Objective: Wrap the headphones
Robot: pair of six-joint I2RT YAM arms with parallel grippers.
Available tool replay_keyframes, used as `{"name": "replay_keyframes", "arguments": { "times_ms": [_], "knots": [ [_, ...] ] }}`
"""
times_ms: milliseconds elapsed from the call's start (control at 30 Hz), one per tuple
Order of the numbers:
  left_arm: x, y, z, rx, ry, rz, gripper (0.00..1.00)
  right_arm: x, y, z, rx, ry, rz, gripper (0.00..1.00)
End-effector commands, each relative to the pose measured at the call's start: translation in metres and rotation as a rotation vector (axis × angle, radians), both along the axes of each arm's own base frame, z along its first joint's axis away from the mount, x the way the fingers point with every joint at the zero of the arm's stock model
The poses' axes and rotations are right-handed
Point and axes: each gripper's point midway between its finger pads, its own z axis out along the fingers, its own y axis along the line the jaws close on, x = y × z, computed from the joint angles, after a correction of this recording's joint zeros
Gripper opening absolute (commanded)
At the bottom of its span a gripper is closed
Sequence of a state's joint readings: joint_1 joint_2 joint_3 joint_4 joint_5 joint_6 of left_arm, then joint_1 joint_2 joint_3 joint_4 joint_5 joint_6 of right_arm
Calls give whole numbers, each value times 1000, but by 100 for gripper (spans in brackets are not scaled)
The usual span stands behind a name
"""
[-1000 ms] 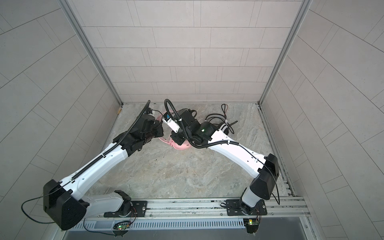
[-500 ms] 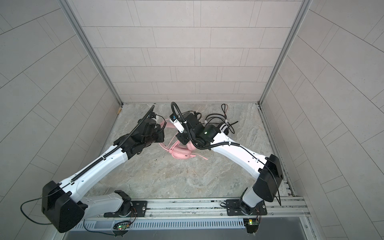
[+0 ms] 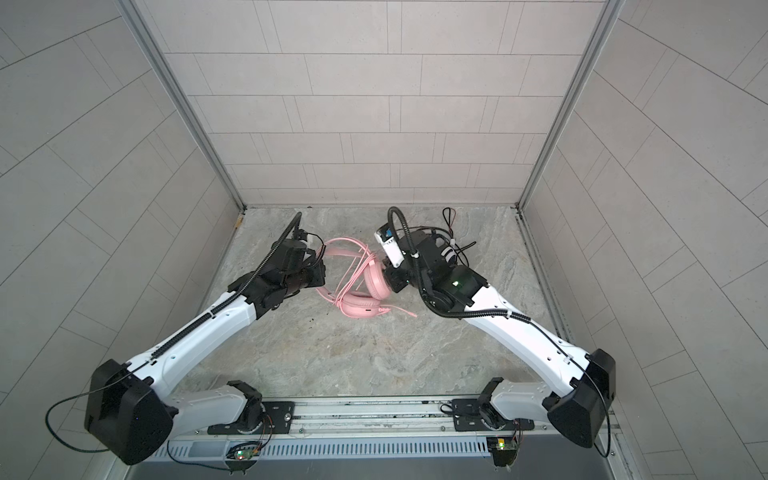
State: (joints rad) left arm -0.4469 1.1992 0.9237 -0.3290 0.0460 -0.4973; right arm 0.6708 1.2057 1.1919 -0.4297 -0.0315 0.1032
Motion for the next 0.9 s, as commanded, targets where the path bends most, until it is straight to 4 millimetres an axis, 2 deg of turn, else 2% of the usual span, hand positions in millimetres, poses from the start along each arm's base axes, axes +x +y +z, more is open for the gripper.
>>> {"name": "replay_keyframes", "arguments": {
  "times_ms": [0,100,167,267,400,500,633,867],
  "knots": [
    [2,-6,48,-174,-133,-13,0,12,-26,-6,109,31,-93,19],
    [-4,1,54,-198,-139,-4,0,29,-45,-42,188,101,-153,28],
    [-7,3,54,-210,-130,-1,0,45,-49,-67,285,151,-154,33],
    [-11,1,57,-228,-113,-20,0,49,-27,-109,330,209,-40,40],
    [-14,-1,66,-250,-104,-33,0,36,14,-142,320,203,96,47],
    [-16,-2,73,-268,-111,-35,0,30,36,-146,394,201,177,50],
    [-18,-6,80,-295,-114,-51,0,29,55,-145,544,211,247,52],
    [-20,-14,94,-317,-107,-100,0,51,64,-149,587,186,243,52]
  ]
}}
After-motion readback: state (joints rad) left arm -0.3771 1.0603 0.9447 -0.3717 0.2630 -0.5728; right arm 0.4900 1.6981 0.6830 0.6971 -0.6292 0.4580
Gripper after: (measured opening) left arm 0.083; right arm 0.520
